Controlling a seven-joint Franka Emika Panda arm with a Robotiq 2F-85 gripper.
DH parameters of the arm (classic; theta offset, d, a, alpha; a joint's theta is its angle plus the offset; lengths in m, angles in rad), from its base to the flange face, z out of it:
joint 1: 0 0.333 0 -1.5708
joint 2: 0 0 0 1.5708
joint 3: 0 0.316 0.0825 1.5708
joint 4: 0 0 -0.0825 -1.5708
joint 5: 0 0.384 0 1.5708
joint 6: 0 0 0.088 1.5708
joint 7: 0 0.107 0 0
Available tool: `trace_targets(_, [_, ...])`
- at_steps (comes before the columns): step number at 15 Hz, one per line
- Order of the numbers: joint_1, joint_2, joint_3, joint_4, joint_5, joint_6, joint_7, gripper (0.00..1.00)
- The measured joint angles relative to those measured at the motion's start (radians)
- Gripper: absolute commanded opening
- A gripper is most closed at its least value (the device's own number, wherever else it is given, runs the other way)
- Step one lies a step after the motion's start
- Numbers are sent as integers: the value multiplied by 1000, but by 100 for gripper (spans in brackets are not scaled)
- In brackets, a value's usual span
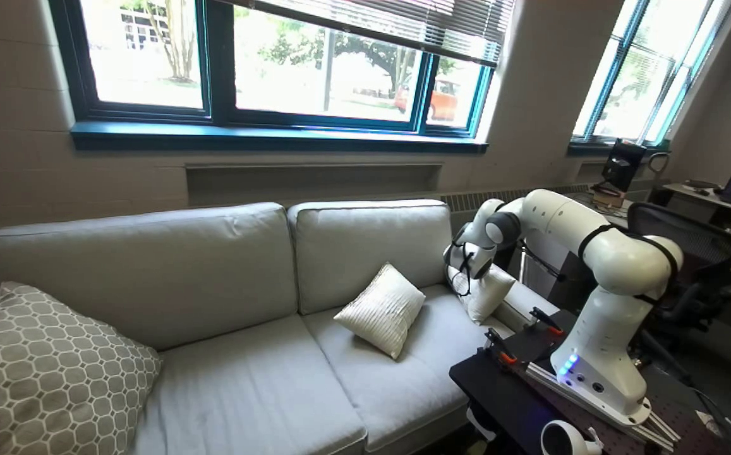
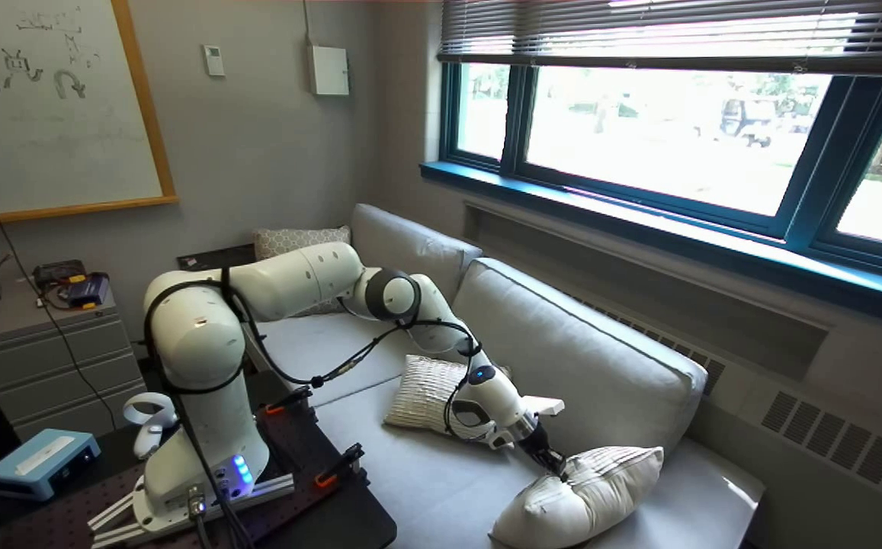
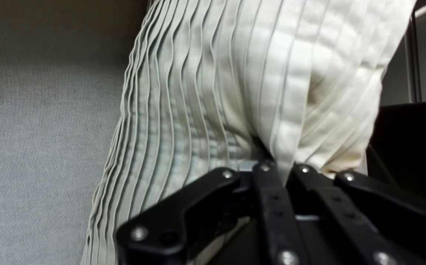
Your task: Set the striped pillows against the armrest
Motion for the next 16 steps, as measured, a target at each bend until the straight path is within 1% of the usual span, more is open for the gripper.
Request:
trace_targets(2, [-55,-16,59,8,-23,35,-47,2])
trace_targets(4, [-123,-41,133,6,-102,88,-59,2])
trace_targets(5, [-148,-52,153,5,-143,87,-54,2])
trace_targets(8, [-178,-83,149,5,-246,81,-19,2])
trace_targets(11, [-193,-116,140,3,-323,74,-1,2])
trace_targets(16, [-252,-130,197,0,-324,67,-72,2])
